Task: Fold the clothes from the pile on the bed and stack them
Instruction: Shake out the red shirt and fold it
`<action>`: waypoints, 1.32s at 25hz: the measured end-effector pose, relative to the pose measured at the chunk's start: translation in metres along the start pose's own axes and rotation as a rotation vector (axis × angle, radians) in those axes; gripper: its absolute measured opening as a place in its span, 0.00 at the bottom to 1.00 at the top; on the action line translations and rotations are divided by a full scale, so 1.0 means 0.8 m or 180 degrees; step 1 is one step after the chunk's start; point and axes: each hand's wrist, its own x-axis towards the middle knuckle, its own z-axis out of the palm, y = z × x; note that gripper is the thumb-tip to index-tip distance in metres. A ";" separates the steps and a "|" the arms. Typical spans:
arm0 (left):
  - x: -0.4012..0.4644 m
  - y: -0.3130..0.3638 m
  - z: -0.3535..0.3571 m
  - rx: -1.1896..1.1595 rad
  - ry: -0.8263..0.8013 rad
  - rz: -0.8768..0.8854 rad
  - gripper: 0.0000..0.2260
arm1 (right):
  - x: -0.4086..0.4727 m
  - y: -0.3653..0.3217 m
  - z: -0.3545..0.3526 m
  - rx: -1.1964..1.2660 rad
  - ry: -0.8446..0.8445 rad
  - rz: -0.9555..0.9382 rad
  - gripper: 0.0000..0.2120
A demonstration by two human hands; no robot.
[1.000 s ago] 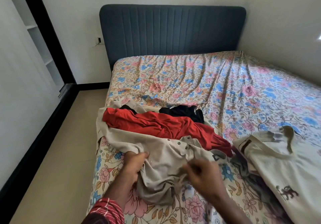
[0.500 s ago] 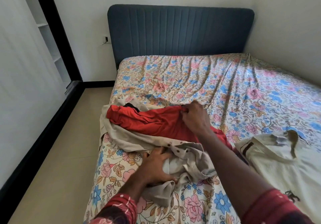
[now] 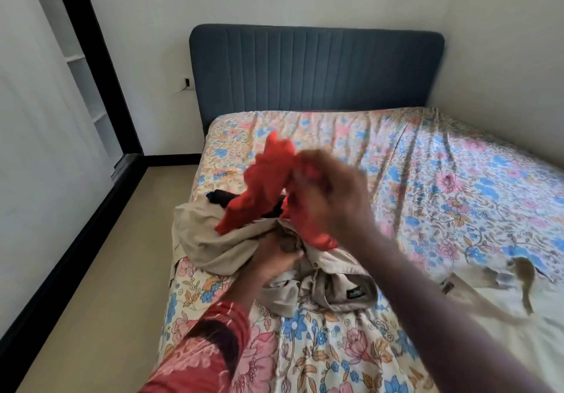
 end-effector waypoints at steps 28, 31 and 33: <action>-0.333 -0.196 -0.068 -0.3483 0.2106 -0.1798 0.13 | -0.171 0.141 0.175 -0.1497 -0.2490 0.2276 0.45; -0.333 -0.224 -0.054 -0.0592 0.3208 -0.1467 0.19 | -0.156 0.156 0.193 -0.1408 -0.2791 0.2357 0.57; -0.339 -0.220 -0.048 0.0555 0.3185 -0.0713 0.15 | -0.173 0.140 0.187 -0.1224 -0.2677 0.2326 0.54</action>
